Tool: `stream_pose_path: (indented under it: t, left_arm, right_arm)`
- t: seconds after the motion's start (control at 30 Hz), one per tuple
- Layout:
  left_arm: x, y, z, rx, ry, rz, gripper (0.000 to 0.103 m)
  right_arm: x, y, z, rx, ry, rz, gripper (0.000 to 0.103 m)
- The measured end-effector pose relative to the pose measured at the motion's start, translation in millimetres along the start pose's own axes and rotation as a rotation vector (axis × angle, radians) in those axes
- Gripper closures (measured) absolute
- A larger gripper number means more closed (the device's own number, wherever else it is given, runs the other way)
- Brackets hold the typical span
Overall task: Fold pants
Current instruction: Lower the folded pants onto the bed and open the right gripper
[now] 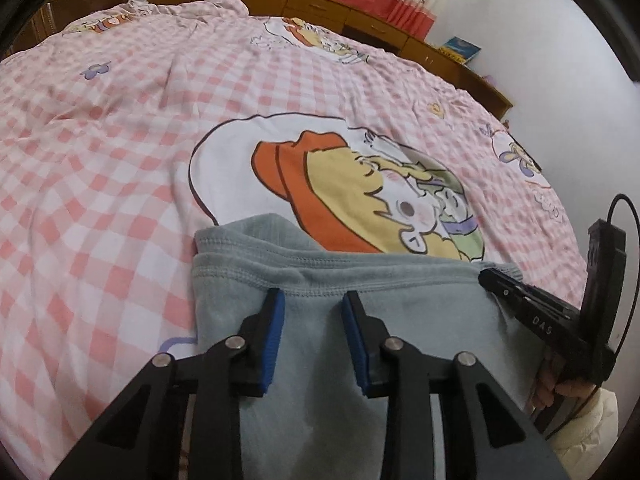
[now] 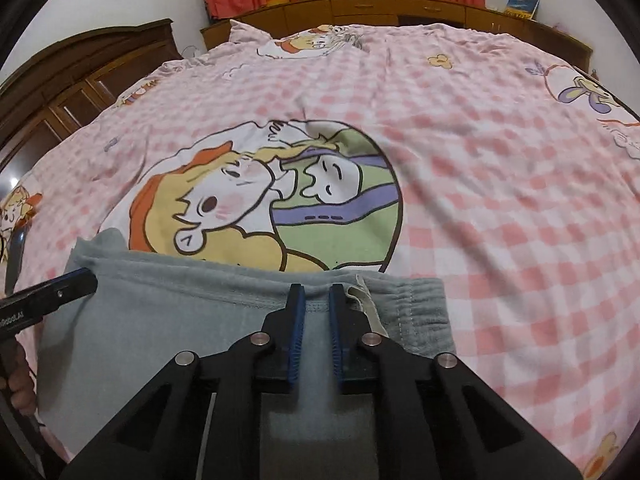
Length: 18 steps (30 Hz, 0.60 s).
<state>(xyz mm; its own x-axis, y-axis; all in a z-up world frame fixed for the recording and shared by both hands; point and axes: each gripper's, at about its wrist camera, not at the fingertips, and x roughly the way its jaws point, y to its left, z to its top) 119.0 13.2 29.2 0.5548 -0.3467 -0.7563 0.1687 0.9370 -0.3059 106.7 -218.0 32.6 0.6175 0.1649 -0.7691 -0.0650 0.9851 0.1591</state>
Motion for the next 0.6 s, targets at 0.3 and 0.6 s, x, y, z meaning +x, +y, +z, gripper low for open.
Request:
stream_pose_path:
  t: [0.3, 0.6]
  left_arm:
    - [-3, 0, -3, 0.011, -0.006, 0.002, 0.072]
    - [-62, -12, -32, 0.018, -0.037, -0.009, 0.071]
  right_arm:
    - [-7, -2, -2, 0.022, -0.018, 0.025, 0.091]
    - [-82, 5, -32, -0.007, -0.074, 0.064, 0.081]
